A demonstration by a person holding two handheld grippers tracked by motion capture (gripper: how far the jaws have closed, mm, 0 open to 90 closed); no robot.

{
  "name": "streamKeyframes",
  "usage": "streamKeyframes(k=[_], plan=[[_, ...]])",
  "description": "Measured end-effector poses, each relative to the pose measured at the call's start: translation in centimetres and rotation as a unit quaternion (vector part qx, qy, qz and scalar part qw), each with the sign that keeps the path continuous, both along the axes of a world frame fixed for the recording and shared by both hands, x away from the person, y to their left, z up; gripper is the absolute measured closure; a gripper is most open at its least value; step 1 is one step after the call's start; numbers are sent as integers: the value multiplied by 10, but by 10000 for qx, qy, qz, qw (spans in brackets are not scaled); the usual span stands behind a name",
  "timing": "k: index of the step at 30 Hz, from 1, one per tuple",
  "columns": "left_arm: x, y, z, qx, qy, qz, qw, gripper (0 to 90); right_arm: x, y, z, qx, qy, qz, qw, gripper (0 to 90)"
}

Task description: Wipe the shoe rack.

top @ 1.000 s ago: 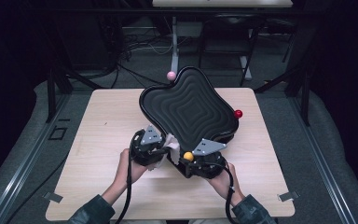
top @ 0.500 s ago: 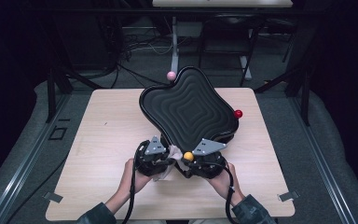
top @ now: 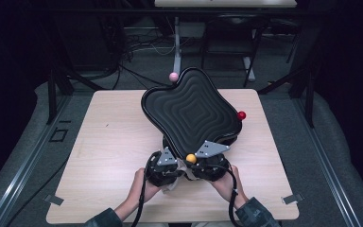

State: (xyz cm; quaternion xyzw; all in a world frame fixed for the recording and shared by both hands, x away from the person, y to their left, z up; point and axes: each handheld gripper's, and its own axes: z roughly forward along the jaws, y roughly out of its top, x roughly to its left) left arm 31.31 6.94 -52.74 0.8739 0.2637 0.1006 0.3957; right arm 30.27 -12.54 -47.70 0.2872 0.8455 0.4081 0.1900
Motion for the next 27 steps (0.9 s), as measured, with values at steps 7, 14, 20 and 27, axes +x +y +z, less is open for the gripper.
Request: streamKeyframes(k=[7, 14, 20, 27], plan=[[1, -1, -19, 0, 35, 166, 9999, 764, 0, 1, -1, 32, -44, -18, 10000, 596], [-1, -9, -28, 30, -55, 177, 9998, 761, -1, 1, -1, 59, -64, -21, 10000, 596], [1, -15, -37, 73, -121, 227, 9996, 760, -1, -1, -1, 23, -76, -22, 10000, 596], [0, -17, -41, 174, -202, 219, 9994, 760, -2, -8, 0, -2, -35, -7, 10000, 596]])
